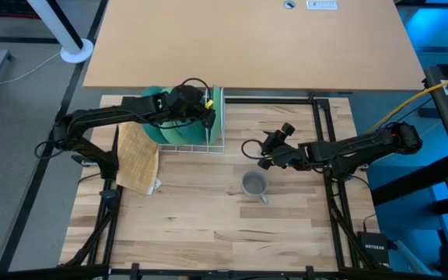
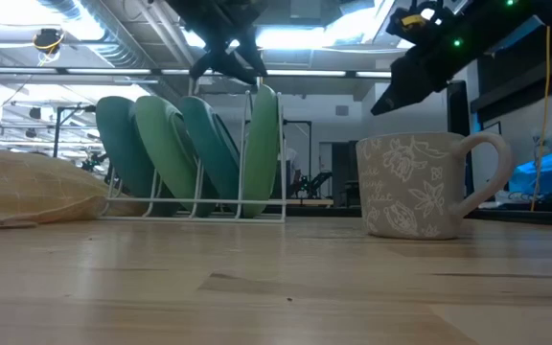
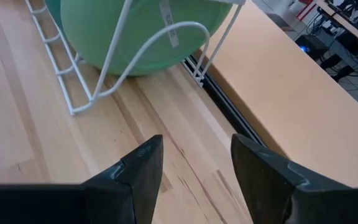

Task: Sort dishes
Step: Put the green plate into the dish rack

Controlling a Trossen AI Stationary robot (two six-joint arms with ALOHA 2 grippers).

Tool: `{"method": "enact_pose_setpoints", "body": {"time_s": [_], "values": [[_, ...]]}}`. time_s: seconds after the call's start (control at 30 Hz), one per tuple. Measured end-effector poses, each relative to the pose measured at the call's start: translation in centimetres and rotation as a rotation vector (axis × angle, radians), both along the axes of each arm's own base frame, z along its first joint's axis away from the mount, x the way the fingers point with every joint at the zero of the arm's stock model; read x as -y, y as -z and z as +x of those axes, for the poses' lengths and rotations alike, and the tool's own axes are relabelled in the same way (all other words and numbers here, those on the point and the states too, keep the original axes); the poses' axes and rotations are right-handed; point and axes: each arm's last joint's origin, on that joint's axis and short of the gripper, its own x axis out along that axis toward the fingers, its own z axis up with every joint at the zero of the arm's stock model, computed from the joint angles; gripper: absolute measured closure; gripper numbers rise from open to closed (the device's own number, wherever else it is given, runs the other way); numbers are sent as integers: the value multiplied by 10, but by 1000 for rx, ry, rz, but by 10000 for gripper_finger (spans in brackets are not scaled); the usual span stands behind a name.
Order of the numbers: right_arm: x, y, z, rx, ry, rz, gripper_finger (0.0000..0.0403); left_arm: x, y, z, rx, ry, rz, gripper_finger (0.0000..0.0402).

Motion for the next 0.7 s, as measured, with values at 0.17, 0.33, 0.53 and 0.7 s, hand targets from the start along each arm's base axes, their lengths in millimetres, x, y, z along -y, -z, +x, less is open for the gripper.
{"method": "enact_pose_setpoints", "body": {"time_s": [0.17, 0.33, 0.53, 0.7], "values": [[0, -1, 1, 21, -10, 10, 207, -5, 10, 8, -7, -23, -26, 277], [-1, -1, 1, 18, -20, 18, 207, -10, 17, 15, -2, -31, -28, 277], [-1, -1, 1, 14, -20, 18, 207, -14, 14, 11, 10, -46, -26, 307], [-1, -1, 2, 28, -19, 25, 207, -15, 10, 9, 29, -53, -22, 372]]}}
